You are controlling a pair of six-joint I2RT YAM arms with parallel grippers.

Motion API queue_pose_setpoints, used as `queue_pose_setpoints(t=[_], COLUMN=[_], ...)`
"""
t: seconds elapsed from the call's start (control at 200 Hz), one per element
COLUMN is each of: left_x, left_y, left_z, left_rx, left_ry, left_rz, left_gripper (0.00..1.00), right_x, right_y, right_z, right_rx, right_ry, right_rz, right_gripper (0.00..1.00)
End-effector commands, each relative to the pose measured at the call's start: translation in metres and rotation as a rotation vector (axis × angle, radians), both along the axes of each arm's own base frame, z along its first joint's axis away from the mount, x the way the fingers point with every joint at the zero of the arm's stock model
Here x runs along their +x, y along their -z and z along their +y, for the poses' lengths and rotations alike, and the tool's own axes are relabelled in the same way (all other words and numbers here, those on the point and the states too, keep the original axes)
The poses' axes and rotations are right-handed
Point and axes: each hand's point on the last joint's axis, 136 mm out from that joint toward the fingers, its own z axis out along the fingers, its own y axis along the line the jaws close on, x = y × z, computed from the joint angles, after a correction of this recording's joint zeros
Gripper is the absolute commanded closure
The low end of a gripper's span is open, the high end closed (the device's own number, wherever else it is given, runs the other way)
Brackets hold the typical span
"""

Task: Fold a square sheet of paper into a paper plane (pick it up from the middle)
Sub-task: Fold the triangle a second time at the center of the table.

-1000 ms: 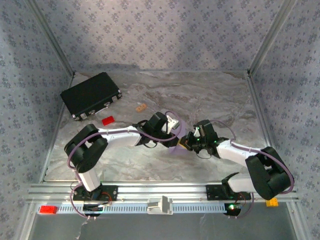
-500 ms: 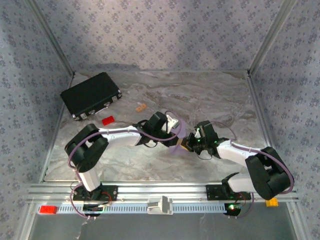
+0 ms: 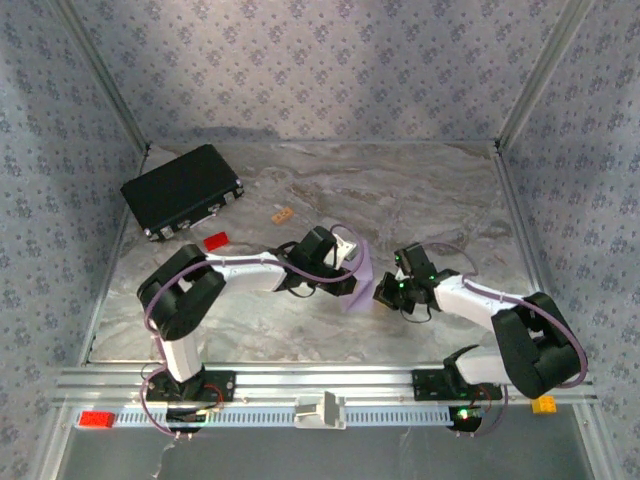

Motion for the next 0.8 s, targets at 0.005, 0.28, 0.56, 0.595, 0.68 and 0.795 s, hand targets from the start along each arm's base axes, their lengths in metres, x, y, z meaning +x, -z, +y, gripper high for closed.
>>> queue_pose_setpoints(t=[0.005,0.28,0.56,0.595,0.68,0.795], left_x=[0.006,0.009,0.01,0.01,0.012,0.016], left_y=[-0.009,-0.006,-0.004,-0.004,-0.003,0.0], left_z=[-0.009,-0.008,-0.006,-0.006,-0.004,0.002], left_rx=[-0.046,-0.043,-0.031,-0.028,-0.018,0.008], left_ry=[-0.011,-0.034,-0.038,-0.038,-0.046,-0.059], left_rz=[0.016,0.026,0.022,0.022,0.017,0.008], left_gripper=[1.0,1.0,1.0,1.0,1.0,1.0], right_x=[0.0,0.013,0.011,0.01,0.005,-0.004], right_y=[-0.001,-0.026,-0.012,-0.008,0.002,0.015], right_z=[-0.011,0.019,0.035,0.033,0.026,0.015], right_rx=[-0.066,0.123,0.166,0.154,0.102,0.035], right_ry=[-0.032,-0.037,-0.033,-0.03,-0.025,-0.021], right_rz=[0.003,-0.064,-0.026,-0.014,0.014,0.059], right_gripper=[0.93,0.9,0.91,0.91,0.91,0.92])
